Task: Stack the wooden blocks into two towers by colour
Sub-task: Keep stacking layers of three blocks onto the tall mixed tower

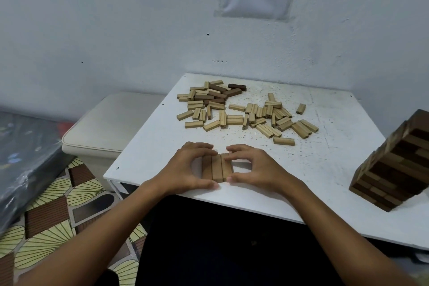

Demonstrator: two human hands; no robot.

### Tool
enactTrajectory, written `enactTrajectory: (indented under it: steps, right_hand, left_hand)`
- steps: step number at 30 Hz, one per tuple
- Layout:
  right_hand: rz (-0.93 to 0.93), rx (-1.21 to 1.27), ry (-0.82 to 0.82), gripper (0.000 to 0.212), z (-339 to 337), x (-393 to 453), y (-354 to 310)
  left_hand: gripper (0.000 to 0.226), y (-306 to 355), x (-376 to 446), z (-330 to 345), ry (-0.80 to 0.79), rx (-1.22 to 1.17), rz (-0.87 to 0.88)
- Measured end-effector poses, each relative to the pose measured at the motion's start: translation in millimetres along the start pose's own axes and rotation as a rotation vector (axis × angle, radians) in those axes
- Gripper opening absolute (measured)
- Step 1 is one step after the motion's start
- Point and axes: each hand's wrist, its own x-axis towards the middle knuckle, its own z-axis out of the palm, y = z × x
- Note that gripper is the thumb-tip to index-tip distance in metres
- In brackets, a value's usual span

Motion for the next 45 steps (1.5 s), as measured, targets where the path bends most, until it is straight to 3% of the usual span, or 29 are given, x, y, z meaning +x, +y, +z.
enactTrajectory:
  steps: [8, 15, 21, 27, 31, 33, 36, 41, 45]
  right_hand:
    - [0.004, -0.026, -0.067, 0.037, -16, 12, 1]
    - [-0.012, -0.005, 0.096, 0.019, 0, 2, 2]
    - [-0.015, -0.087, 0.203, 0.017, 10, -11, -1]
    - [-0.005, -0.160, 0.176, 0.016, 19, -19, -8]
    - [0.035, -0.053, 0.117, 0.013, 12, -16, -12]
    - [0.068, 0.039, 0.173, 0.012, 8, -11, -10]
    - [0.137, 0.353, 0.334, 0.012, 11, -1, -14]
    - [0.236, 0.776, 0.426, 0.047, 29, 13, -29]
    - [0.215, 0.858, 0.465, 0.056, 44, 18, -41]
  left_hand:
    - [0.057, 8, -11, 12, 0.143, 0.047, -0.033]
    - [0.057, 16, -7, 18, 0.165, 0.066, -0.037]
    - [0.055, 13, 6, 1, -0.019, 0.008, 0.033]
    - [0.078, 10, 23, -18, -0.250, -0.005, 0.077]
    - [0.086, 6, 29, -20, -0.313, -0.003, 0.058]
    - [0.083, 4, 25, -18, -0.239, -0.043, 0.047]
    - [0.064, 7, 14, -6, 0.013, -0.357, -0.035]
    - [0.041, 26, 7, 23, 0.383, -0.790, -0.273]
    - [0.047, 44, 8, 34, 0.519, -1.025, -0.288]
